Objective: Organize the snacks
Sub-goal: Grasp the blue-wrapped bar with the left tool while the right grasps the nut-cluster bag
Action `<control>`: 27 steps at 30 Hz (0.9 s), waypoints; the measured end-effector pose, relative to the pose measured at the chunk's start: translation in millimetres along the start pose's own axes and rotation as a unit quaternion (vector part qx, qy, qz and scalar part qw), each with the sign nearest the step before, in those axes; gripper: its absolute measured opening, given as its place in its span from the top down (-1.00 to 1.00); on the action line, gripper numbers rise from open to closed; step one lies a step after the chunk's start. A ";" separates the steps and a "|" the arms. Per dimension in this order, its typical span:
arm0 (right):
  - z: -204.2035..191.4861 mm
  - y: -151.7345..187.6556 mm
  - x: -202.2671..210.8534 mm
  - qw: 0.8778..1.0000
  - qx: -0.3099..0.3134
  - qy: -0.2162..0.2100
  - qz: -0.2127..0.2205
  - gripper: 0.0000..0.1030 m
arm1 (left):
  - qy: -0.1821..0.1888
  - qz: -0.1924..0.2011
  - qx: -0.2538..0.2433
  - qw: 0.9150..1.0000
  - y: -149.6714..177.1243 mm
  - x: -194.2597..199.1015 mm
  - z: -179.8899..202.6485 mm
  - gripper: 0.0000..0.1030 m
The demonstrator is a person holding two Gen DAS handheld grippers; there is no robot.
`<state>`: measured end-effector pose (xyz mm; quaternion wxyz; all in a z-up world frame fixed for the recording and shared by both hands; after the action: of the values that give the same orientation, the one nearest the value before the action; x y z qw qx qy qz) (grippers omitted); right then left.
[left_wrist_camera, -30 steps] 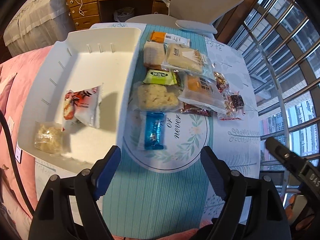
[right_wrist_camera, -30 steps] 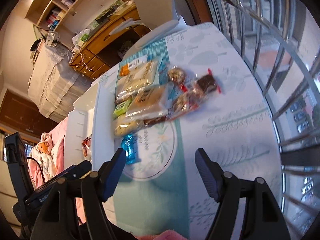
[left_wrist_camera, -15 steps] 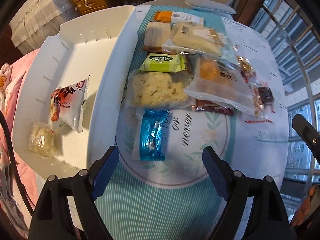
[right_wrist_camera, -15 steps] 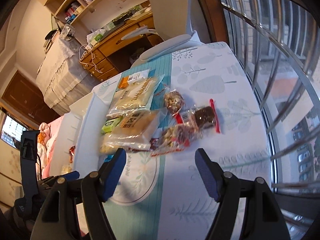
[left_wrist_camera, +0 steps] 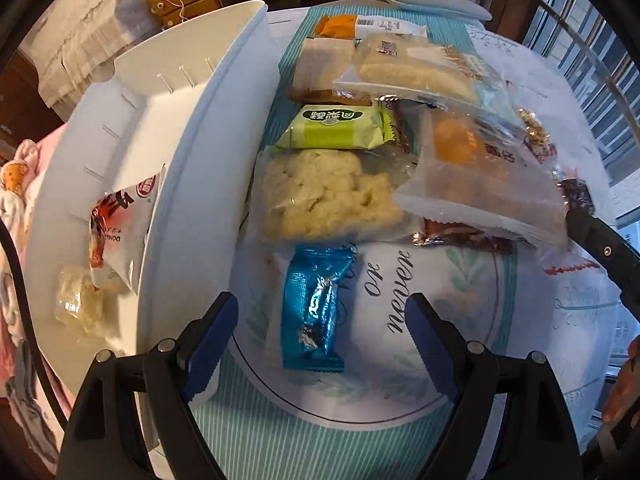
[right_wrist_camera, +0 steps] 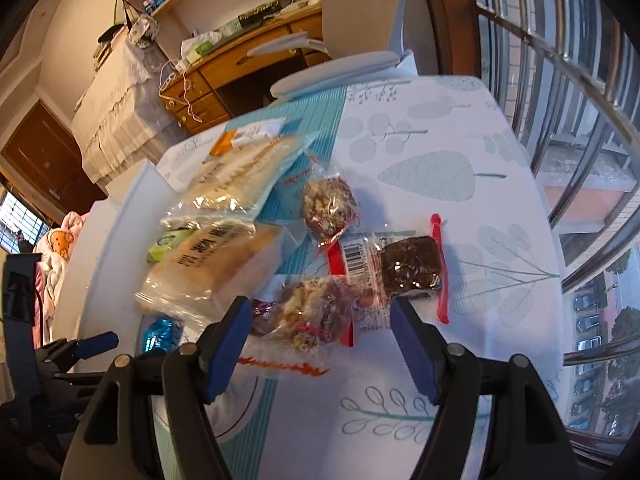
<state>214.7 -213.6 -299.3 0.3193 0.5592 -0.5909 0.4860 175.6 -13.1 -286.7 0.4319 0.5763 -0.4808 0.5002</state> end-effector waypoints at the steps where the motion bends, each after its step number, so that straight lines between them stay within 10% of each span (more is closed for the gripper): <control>1: 0.1 -0.6 -3.6 1.000 0.003 0.001 -0.003 -0.40 | -0.007 0.001 -0.002 1.000 -0.9 -1.2 1.9 -0.64; 10: -2.7 -3.6 -22.3 0.999 0.025 0.007 -0.018 -0.39 | -0.089 0.006 -0.018 0.996 -5.4 -12.6 14.0 -0.62; 27: -23.5 -1.2 -33.5 0.996 0.077 -0.002 -0.047 0.10 | -0.134 0.012 -0.014 0.991 -10.4 -20.0 30.6 -0.55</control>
<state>217.6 -179.9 -322.3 0.2965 0.6099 -0.5255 0.5137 190.0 -38.9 -310.6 0.3656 0.6261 -0.5483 0.4169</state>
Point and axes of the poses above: each gripper's, at about its wrist camera, not at the fingertips, and x roughly against the way its jaws point, z to its right, y to its underside, the point moved 2 cm from there along -x, roughly the way its jaws point, and after that the axes turned 15 degrees about -z, right-handed, at the moved point
